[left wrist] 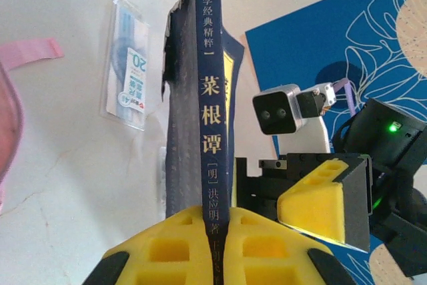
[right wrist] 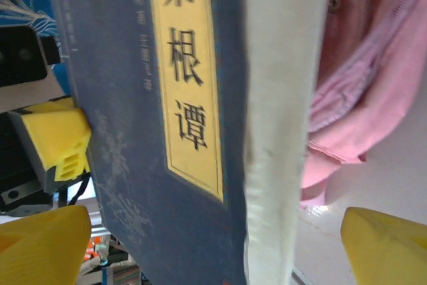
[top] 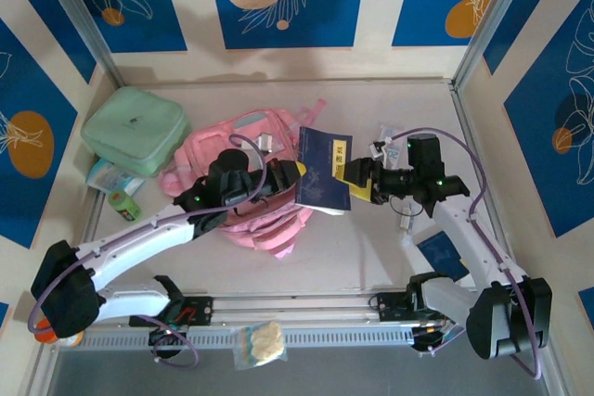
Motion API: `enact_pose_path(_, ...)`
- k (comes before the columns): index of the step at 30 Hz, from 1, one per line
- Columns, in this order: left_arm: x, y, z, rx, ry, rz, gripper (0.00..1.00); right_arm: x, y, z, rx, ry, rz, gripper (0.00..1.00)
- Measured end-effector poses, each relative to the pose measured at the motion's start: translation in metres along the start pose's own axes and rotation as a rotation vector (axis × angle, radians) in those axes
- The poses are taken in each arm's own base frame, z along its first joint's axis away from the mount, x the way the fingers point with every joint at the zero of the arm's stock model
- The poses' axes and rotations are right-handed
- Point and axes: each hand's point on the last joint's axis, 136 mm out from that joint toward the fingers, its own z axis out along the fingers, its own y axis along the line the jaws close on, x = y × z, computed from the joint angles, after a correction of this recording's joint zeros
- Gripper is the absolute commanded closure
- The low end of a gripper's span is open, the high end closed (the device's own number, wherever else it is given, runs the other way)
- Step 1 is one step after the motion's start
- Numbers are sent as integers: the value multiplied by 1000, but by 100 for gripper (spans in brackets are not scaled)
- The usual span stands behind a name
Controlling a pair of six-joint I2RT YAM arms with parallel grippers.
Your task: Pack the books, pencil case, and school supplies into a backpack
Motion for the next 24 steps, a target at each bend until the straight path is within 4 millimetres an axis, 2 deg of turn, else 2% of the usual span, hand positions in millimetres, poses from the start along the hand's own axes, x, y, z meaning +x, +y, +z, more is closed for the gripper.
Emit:
enact_pose_path(7, -10, -26, 9, 82, -17, -39, 100, -12, -5, 15, -82, 23, 57, 1)
enact_pose_path(10, -13, -32, 10, 109, -28, -49, 100, -15, 2, 17, -131, 29, 62, 1)
enact_pose_path(13, -13, -31, 10, 105, -31, -52, 100, -16, 12, 16, -175, 27, 53, 0)
enact_pose_path(18, -15, -22, 8, 57, -51, -30, 100, -13, 29, 6, -224, 14, 26, 9)
enact_pose_path(24, -19, -15, 0, 13, -74, 2, 100, -13, 41, -2, -253, 4, 12, 19)
